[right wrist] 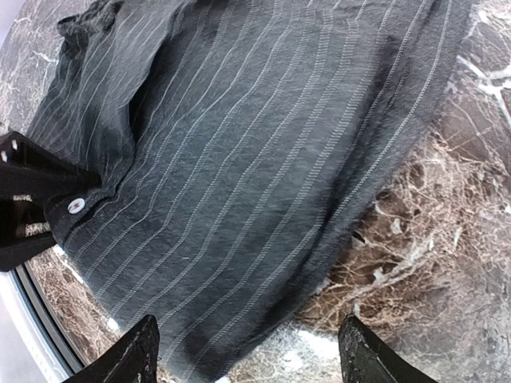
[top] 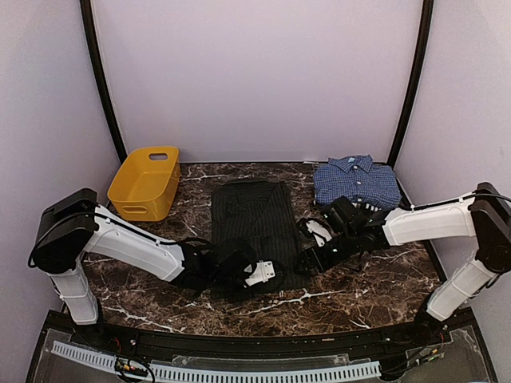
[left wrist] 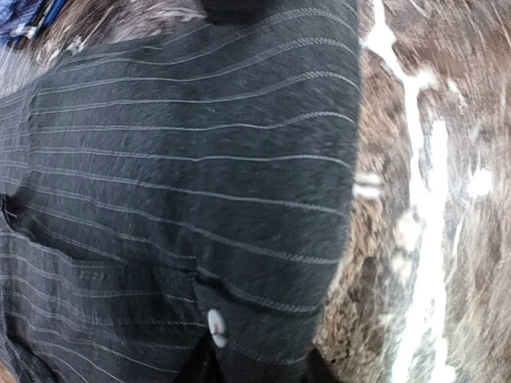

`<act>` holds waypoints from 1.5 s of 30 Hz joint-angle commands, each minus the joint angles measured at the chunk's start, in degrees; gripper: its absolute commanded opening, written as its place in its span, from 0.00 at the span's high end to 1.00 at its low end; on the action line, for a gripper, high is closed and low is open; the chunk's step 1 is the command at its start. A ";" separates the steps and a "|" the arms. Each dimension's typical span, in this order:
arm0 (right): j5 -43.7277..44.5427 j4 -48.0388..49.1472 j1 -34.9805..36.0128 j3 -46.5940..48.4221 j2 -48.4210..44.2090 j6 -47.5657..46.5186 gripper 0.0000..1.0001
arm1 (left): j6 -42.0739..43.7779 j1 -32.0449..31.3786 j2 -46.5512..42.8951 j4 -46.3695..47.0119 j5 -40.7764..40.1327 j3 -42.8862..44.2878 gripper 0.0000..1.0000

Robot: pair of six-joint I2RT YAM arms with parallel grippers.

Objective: Fold and stack the long sleeve shirts
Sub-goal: Pick up the 2/3-rectangle-folded shirt from the center of the board, then fold the 2/3-rectangle-folded shirt at the center of the board.

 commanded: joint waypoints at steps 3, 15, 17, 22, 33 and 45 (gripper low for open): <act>1.72 -1.10 -1.40 -0.32 -3.68 -0.22 0.26 | -0.48 -0.86 0.99 -6.31 2.38 -0.08 0.92; 3.90 -6.33 -5.20 2.80 -7.08 -3.35 0.26 | -9.45 -7.42 0.20 -23.10 17.02 8.92 1.00; 4.24 -7.23 -5.94 3.70 -6.89 -4.36 0.26 | -11.92 -8.14 0.19 -27.14 20.61 12.07 1.00; 3.33 -8.33 -8.71 5.57 -6.64 -4.37 0.26 | -16.17 -9.15 0.37 -36.52 32.25 22.08 1.00; 4.05 -11.06 -13.84 7.82 -8.39 -1.28 0.26 | -20.14 -6.64 4.59 -38.93 57.85 36.12 1.00; 6.18 -14.13 -16.65 9.60 -10.40 -2.30 0.26 | -36.26 7.00 10.42 -19.08 69.35 32.25 1.00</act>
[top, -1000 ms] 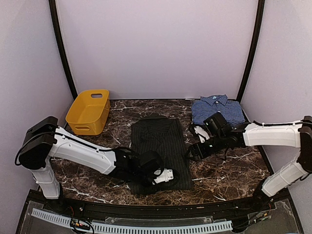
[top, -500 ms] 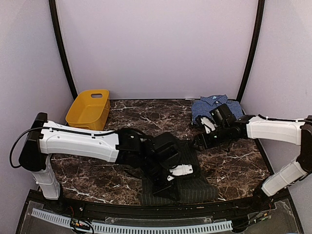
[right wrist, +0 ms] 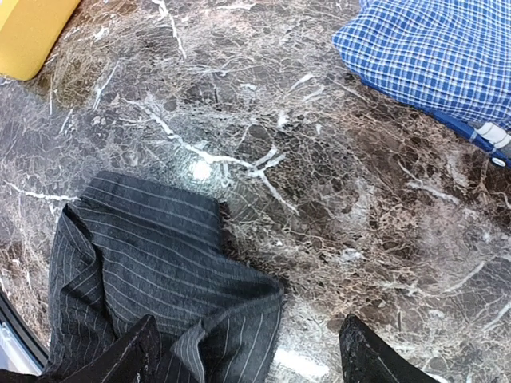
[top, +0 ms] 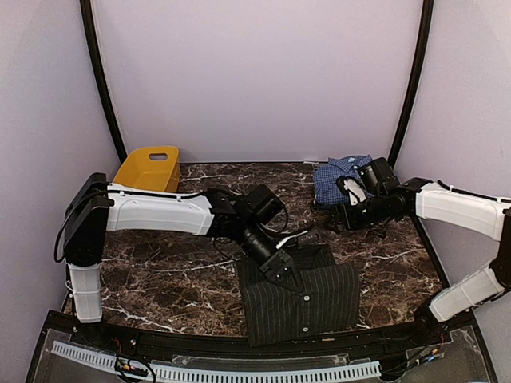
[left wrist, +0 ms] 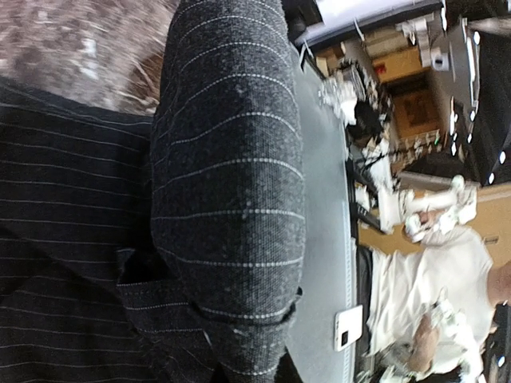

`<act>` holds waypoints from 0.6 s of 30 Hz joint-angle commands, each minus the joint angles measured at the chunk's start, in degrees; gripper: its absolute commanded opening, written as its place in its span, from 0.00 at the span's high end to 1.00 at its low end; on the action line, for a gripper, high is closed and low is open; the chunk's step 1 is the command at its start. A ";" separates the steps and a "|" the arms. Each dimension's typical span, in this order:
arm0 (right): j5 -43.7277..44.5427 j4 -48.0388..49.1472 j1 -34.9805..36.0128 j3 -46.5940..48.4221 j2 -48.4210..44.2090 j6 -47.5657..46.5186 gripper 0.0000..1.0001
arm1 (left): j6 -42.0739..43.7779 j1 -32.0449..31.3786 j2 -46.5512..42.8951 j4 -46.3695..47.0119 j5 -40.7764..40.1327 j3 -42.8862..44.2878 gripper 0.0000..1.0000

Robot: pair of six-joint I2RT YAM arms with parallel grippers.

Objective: Fold and stack the long sleeve shirts
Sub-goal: Fold the 2/3-rectangle-folded shirt at the center of the board.

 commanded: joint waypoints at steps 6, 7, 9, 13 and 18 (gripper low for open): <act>1.42 -0.22 -0.63 0.14 -0.46 -0.57 0.26 | -8.37 7.98 5.57 11.70 9.32 0.03 1.00; 1.39 -0.16 -0.63 -0.11 -0.59 -0.56 0.26 | -8.10 9.11 6.31 11.72 9.77 0.11 0.99; 1.49 0.14 -0.71 -0.57 -0.86 -0.41 0.26 | -7.45 10.72 7.49 11.72 10.37 0.20 0.97; 0.77 0.45 -0.71 -1.09 -0.99 -0.30 0.26 | -7.22 13.81 9.81 13.97 11.84 -0.69 0.95; -4.17 3.23 -0.71 -2.93 -3.14 -0.86 0.24 | -8.42 15.58 11.96 17.67 13.42 -0.63 0.93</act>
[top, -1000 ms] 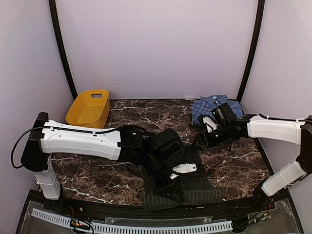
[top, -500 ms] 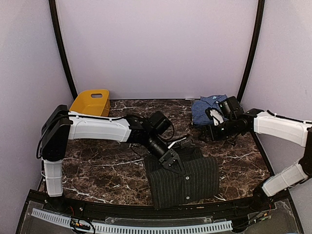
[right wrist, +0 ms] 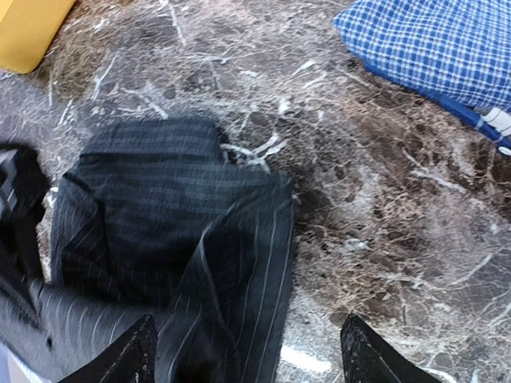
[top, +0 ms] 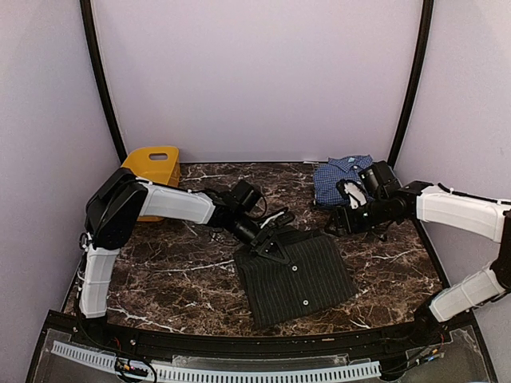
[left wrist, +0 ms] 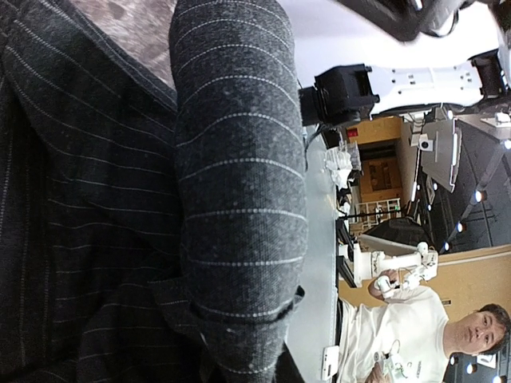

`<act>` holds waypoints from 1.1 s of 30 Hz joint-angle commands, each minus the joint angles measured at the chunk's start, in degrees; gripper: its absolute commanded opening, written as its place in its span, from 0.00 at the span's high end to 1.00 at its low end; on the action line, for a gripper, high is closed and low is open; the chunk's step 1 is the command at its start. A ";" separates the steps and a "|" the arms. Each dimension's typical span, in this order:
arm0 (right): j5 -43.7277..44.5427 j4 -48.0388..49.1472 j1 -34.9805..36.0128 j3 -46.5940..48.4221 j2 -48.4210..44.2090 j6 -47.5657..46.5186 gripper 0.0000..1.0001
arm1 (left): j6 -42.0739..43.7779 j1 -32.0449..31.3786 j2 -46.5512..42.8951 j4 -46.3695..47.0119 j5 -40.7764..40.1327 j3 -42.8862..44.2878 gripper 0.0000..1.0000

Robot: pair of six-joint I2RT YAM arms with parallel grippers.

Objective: Fold and stack the long sleeve shirts
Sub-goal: Fold the 2/3-rectangle-folded shirt at the center of the board.

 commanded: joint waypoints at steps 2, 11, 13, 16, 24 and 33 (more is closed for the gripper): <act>-6.09 4.69 -0.39 -2.85 -3.91 -0.69 0.20 | -0.46 1.34 1.22 5.45 3.69 -0.06 0.93; -16.75 13.48 -0.73 -9.16 -0.40 -0.60 0.09 | 2.92 2.26 2.13 3.58 4.58 0.81 0.94; -18.04 15.30 -0.87 -9.86 1.05 -1.19 0.08 | 3.34 2.26 2.14 3.31 5.16 0.88 0.95; -21.76 18.38 -1.00 -10.88 3.18 -1.86 0.08 | 3.67 2.26 2.06 3.23 5.66 0.90 0.95; -31.92 25.34 -1.01 -13.63 6.72 -1.68 0.17 | 5.71 2.26 2.05 1.82 6.15 1.09 0.95; -35.96 27.80 -1.09 -15.64 6.27 -1.42 0.63 | 8.06 2.52 1.73 -0.51 4.34 1.37 0.92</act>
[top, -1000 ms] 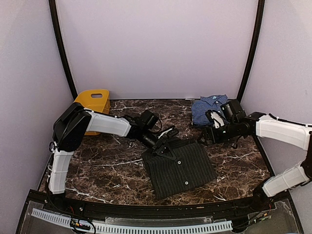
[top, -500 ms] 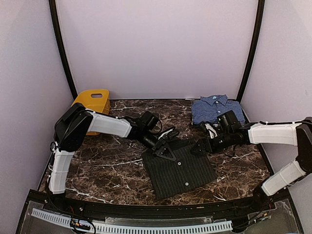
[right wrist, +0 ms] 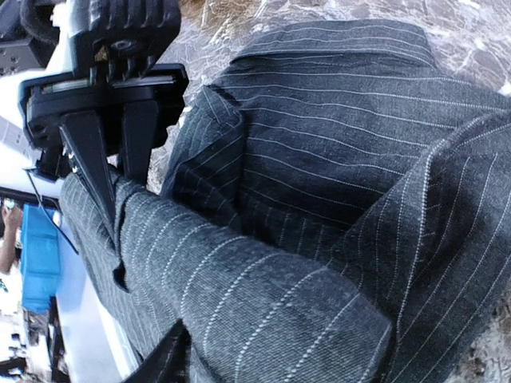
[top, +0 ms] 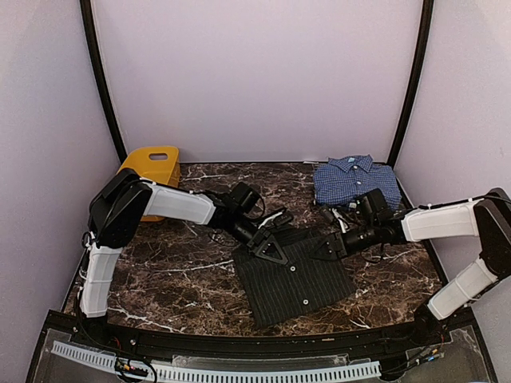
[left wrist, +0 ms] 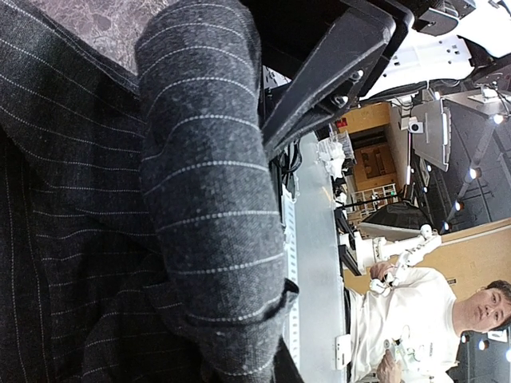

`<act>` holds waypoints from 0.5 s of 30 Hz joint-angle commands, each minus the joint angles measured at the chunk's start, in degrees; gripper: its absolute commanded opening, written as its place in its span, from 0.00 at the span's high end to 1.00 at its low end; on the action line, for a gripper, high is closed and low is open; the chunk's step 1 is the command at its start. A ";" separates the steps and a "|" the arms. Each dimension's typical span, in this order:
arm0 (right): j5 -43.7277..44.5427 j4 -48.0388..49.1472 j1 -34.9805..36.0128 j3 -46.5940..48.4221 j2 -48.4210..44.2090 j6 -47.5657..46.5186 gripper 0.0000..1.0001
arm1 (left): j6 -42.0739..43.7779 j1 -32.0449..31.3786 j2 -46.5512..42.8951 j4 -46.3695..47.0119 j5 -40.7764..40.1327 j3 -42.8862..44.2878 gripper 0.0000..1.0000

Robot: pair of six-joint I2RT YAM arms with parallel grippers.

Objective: Fold and stack the long sleeve shirts
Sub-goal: Fold the 2/3-rectangle-folded shirt at the center of the board.

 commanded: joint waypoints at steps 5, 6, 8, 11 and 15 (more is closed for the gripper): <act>-3.52 3.84 -0.50 -0.79 -0.48 -0.47 1.00 | 2.25 0.91 -2.16 -0.39 -1.88 0.12 0.81; -3.42 3.65 -0.52 -0.90 -0.47 -0.46 1.00 | 1.27 1.03 -2.49 0.58 -2.23 -0.27 0.75; -2.65 3.29 -0.50 -0.98 -0.79 -0.50 1.00 | -0.46 1.42 -4.00 3.80 -3.62 -2.72 0.65; -2.08 3.18 -0.60 -1.12 -1.59 -0.25 1.00 | -2.89 2.18 -7.41 10.31 -4.88 -5.90 0.51; -2.73 3.39 -0.84 -0.87 -2.40 0.08 1.00 | -7.64 3.59 -11.01 18.26 -5.53 -11.63 0.42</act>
